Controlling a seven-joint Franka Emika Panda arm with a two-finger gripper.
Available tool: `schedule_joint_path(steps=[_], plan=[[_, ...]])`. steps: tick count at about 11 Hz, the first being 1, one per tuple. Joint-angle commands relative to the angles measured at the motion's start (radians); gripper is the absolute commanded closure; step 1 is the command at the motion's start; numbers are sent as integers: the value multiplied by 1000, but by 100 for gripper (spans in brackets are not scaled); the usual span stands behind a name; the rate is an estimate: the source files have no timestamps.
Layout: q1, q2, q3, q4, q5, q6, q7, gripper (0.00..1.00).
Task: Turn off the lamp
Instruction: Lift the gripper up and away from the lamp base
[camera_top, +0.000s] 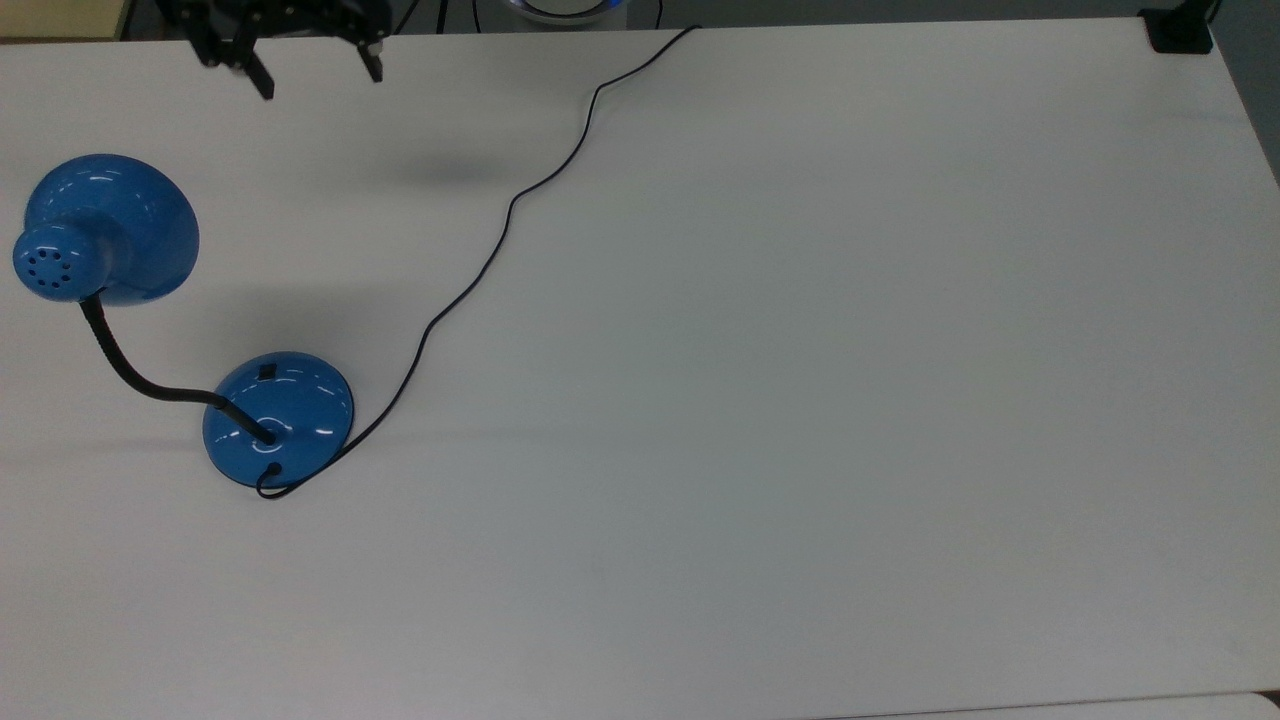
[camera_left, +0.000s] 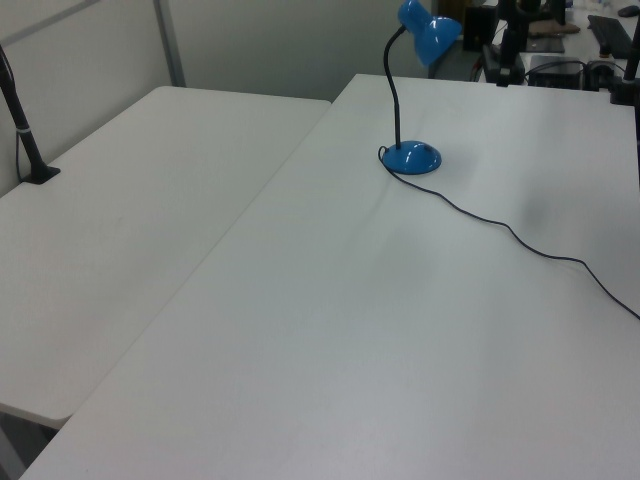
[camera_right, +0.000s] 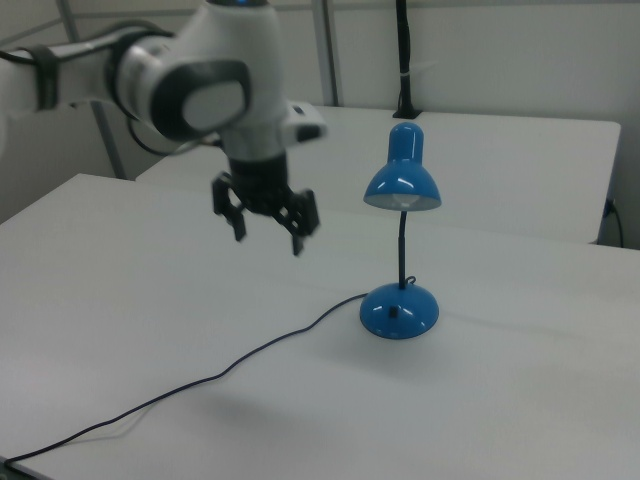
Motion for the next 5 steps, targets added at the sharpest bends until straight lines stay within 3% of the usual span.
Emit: schedule_joint_path(steps=[1,3,5], plan=[[103,-16,-9,113,-74,-97,235,0],[132,-3,2,206,-76,-145,247,0],[140,-4,23,207,-90,-154,257,0]])
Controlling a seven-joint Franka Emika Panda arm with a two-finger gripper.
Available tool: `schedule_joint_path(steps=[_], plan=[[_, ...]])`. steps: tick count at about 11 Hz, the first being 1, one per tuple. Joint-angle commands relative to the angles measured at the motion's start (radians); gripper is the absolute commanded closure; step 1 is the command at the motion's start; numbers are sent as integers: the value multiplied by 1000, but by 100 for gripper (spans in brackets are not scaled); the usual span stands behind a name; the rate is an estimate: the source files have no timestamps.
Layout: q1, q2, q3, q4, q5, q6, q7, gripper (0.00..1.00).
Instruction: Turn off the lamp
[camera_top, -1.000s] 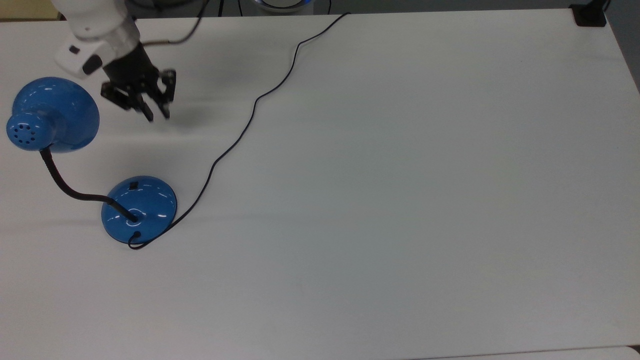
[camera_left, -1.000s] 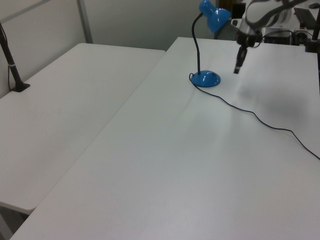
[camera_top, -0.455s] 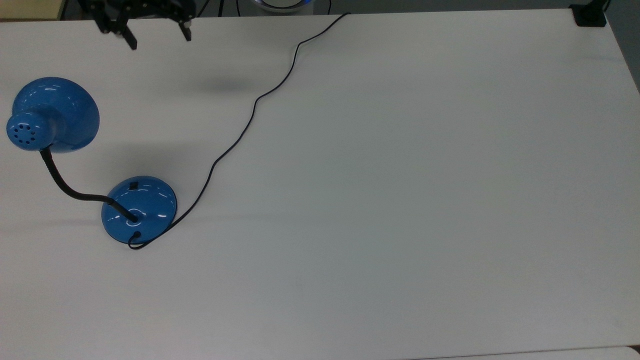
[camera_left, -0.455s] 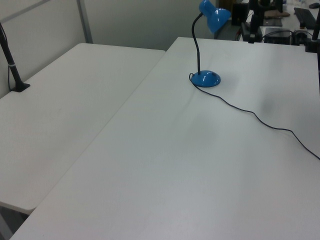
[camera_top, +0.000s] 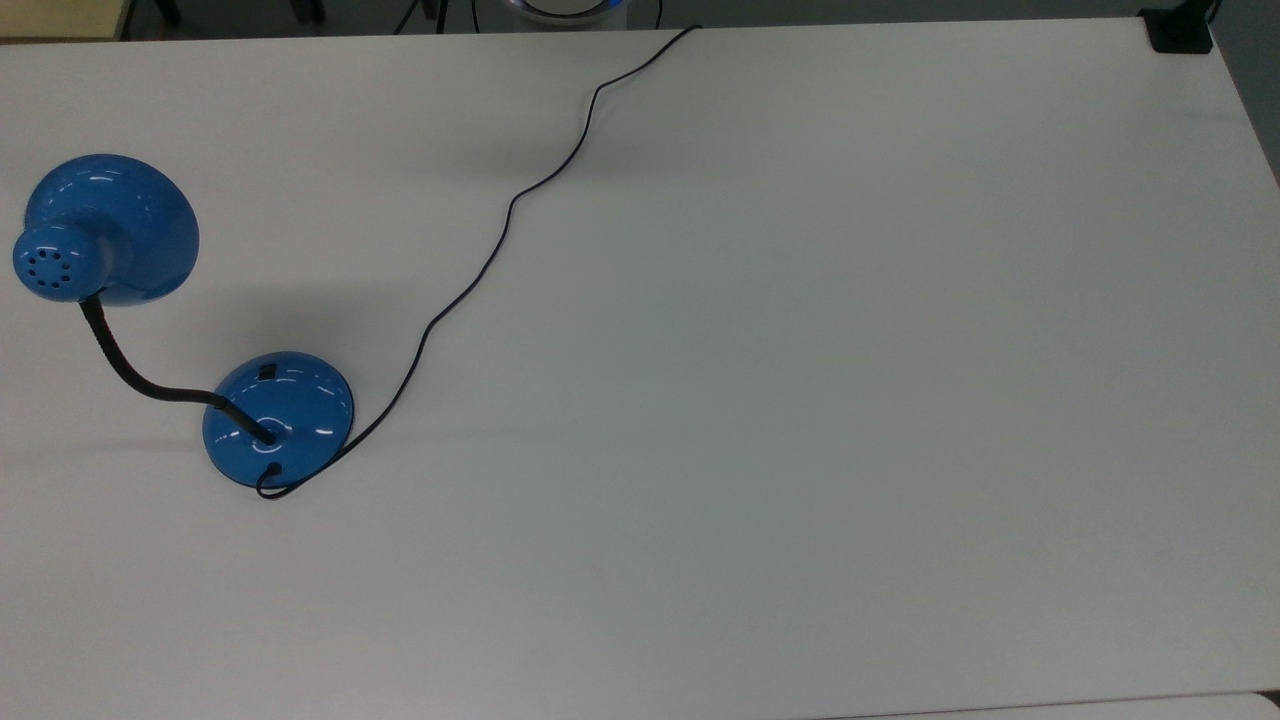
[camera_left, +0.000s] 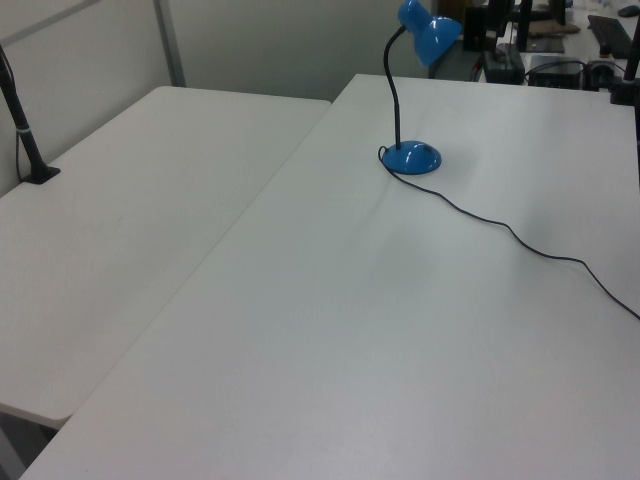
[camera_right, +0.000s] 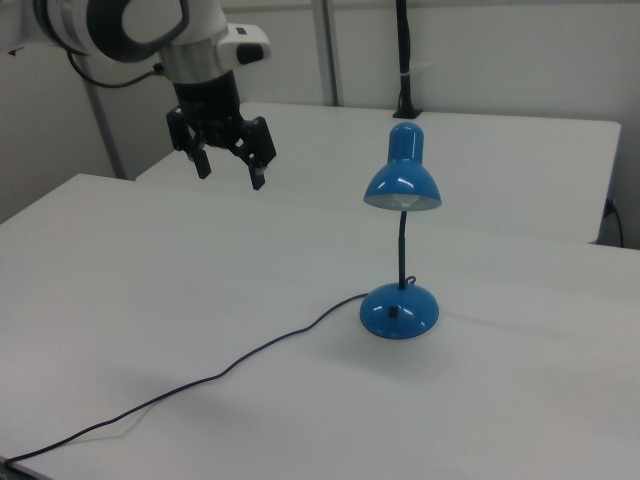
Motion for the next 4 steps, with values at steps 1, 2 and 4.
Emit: schedule_joint_path(steps=[1,2,4], plan=[[13,15,12,30,-20,-34,71,0],[15,15,14,29,-22,-34,90,0],[16,18,32,26,-29,-34,91,0]])
